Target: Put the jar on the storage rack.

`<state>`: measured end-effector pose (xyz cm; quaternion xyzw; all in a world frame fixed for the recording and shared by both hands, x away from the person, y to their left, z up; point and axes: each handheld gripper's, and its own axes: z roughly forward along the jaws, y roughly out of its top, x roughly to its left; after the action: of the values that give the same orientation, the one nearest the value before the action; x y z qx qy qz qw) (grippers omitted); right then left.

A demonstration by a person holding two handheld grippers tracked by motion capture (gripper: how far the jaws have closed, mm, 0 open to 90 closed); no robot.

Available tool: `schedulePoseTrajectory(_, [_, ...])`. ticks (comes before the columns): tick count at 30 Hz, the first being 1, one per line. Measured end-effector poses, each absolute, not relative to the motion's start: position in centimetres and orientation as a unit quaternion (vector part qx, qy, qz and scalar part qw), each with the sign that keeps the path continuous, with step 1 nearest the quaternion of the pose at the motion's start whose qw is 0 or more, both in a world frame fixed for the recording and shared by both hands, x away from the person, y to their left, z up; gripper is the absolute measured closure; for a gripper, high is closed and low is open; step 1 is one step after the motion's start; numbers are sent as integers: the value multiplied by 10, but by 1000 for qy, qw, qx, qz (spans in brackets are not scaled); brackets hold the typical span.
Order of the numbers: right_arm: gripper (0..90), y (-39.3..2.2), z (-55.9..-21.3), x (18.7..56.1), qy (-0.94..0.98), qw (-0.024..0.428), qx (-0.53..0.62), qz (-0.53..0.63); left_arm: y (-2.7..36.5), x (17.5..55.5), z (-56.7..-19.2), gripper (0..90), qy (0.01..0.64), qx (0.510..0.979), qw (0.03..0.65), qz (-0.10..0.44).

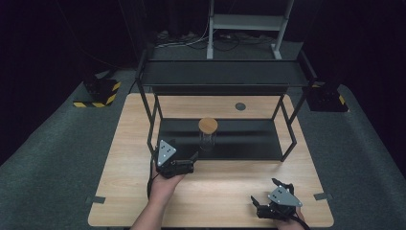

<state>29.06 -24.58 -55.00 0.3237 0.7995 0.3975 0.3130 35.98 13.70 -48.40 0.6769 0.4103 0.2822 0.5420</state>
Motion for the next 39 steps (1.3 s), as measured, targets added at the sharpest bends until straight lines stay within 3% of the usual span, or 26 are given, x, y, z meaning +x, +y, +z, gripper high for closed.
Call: schedulePoseTrajectory(39, [6, -245, -550, 291, 798, 316, 331, 392, 185, 288, -521, 4, 423, 682, 520, 293])
